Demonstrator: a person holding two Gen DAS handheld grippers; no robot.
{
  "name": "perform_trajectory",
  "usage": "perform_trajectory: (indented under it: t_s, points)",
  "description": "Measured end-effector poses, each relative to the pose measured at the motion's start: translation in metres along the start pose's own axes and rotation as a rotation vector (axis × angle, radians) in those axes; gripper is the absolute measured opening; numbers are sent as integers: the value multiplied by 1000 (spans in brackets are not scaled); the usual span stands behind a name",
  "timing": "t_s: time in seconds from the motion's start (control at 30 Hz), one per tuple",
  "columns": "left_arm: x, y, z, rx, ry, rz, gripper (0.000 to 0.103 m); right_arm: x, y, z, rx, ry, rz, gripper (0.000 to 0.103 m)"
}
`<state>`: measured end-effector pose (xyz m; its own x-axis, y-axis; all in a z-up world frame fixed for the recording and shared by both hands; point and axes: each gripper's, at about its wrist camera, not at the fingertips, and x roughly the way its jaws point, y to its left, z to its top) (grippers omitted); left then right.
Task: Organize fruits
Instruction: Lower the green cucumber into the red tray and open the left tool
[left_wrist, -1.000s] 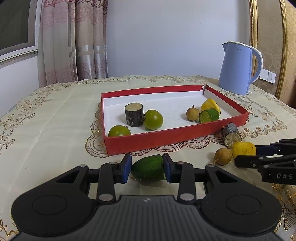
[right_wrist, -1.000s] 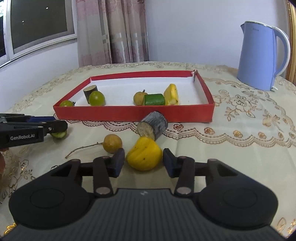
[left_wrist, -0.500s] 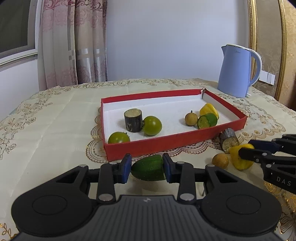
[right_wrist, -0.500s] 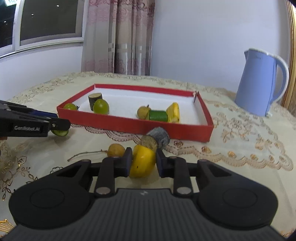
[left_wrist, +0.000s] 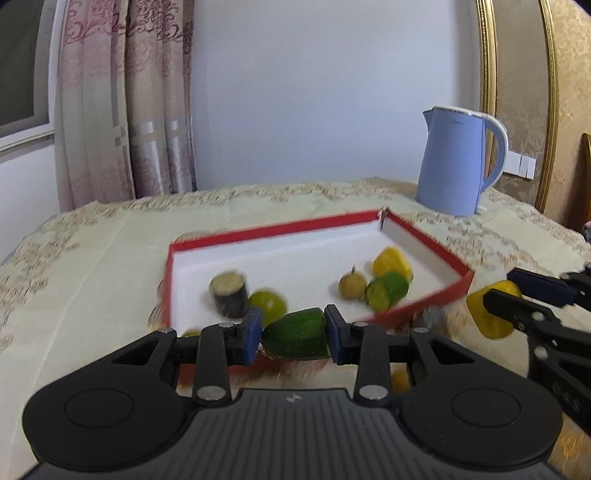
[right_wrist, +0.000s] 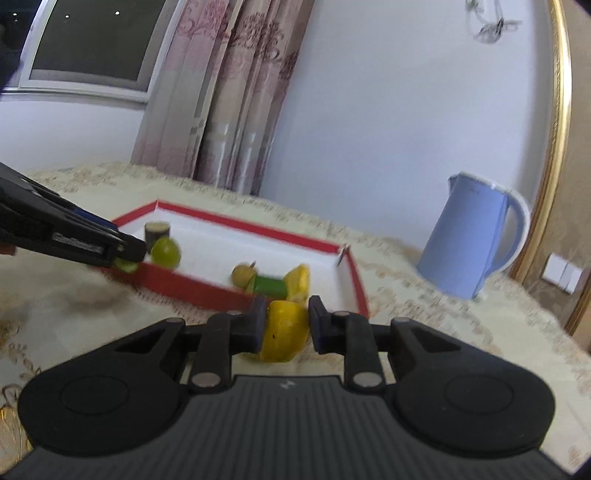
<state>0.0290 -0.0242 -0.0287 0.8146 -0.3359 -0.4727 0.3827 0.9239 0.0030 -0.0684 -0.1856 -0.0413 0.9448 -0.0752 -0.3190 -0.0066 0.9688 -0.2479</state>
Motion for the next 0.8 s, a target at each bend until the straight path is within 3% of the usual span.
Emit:
perform_trajectory:
  t_s: [0.27, 0.47, 0.8]
  points:
    - [55, -18, 39, 23, -1, 33, 35, -14, -2, 22, 37, -71, -27, 23]
    - [98, -18, 39, -4, 62, 75, 35, -17, 4, 23, 34, -83, -24, 23]
    - [126, -16, 31, 7, 106, 138, 36, -7, 10, 20, 49, -57, -13, 23]
